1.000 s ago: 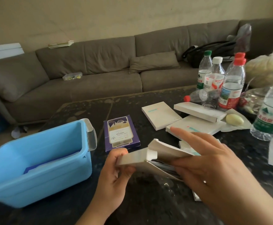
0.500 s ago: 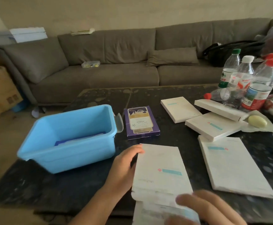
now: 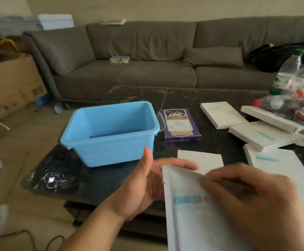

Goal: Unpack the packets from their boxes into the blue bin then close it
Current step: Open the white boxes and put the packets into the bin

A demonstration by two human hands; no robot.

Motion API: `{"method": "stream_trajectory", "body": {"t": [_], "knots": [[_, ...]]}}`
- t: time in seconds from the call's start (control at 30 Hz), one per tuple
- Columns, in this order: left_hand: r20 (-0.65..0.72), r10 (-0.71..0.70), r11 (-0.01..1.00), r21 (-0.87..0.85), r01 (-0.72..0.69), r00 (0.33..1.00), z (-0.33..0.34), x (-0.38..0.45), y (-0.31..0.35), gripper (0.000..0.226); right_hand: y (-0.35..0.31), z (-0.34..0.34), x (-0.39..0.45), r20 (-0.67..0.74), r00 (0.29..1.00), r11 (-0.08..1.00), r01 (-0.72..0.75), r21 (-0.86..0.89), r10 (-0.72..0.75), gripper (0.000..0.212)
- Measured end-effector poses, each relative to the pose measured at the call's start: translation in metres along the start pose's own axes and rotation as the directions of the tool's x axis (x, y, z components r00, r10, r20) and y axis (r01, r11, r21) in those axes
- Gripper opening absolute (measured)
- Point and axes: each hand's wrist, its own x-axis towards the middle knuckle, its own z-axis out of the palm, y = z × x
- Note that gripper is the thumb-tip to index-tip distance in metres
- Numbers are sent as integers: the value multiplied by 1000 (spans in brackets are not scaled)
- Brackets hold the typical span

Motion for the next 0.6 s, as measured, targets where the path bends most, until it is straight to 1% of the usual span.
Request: {"method": "stream_trajectory", "body": {"t": [0.03, 0.07, 0.1, 0.13, 0.17, 0.2, 0.23, 0.27, 0.3, 0.37, 0.4, 0.43, 0.47, 0.5, 0.57, 0.6], "knots": [[16, -19, 997, -71, 20, 1000, 0, -5, 4, 81, -15, 3, 0, 50, 994, 977, -105, 187, 97, 20], [-2, -19, 997, -79, 19, 1000, 0, -7, 7, 73, -27, 14, 8, 146, 974, 941, -208, 268, 174, 17], [-63, -14, 999, -50, 11, 998, 1, -7, 10, 58, -31, 18, 18, 193, 955, 908, -279, 312, 227, 14], [-153, -1, 1000, -16, -2, 988, 3, -7, 12, 41, -27, 26, 28, 199, 940, 855, -337, 395, 278, 13], [-252, 7, 1000, -20, -12, 968, 4, -5, 16, 28, -24, 31, 35, 214, 921, 788, -389, 478, 325, 17], [-335, 10, 998, -61, -32, 942, 3, -4, 19, 23, -20, 33, 38, 264, 900, 711, -435, 552, 346, 28], [-413, 16, 990, -118, -71, 911, 3, -3, 23, 24, -19, 35, 40, 319, 873, 665, -487, 566, 368, 41], [-483, 34, 981, -149, -121, 875, 3, -2, 27, 26, -19, 39, 40, 402, 845, 642, -531, 553, 352, 51], [-560, 54, 976, -146, -162, 827, 1, -1, 31, 25, -24, 41, 40, 486, 809, 644, -569, 511, 330, 55], [-671, 107, 977, -67, -203, 734, -4, -2, 43, 21, -25, 44, 47, 584, 757, 692, -589, 417, 293, 40], [-708, 137, 978, -13, -207, 693, -7, -3, 50, 23, -23, 43, 53, 604, 746, 713, -583, 390, 279, 33], [-742, 171, 980, 58, -192, 648, -13, -5, 57, 28, -27, 42, 60, 620, 737, 726, -579, 372, 270, 31], [-757, 213, 976, 142, -163, 617, -19, -8, 65, 34, -28, 42, 68, 623, 740, 744, -560, 364, 252, 30], [-757, 245, 969, 204, -137, 606, -26, -11, 73, 41, -32, 41, 79, 624, 745, 765, -538, 355, 234, 31], [-736, 270, 960, 259, -110, 621, -44, -17, 87, 52, -46, 45, 104, 620, 759, 811, -482, 331, 198, 31], [-738, 270, 958, 268, -99, 618, -55, -18, 92, 50, -52, 51, 119, 603, 777, 843, -438, 312, 180, 29]]}}
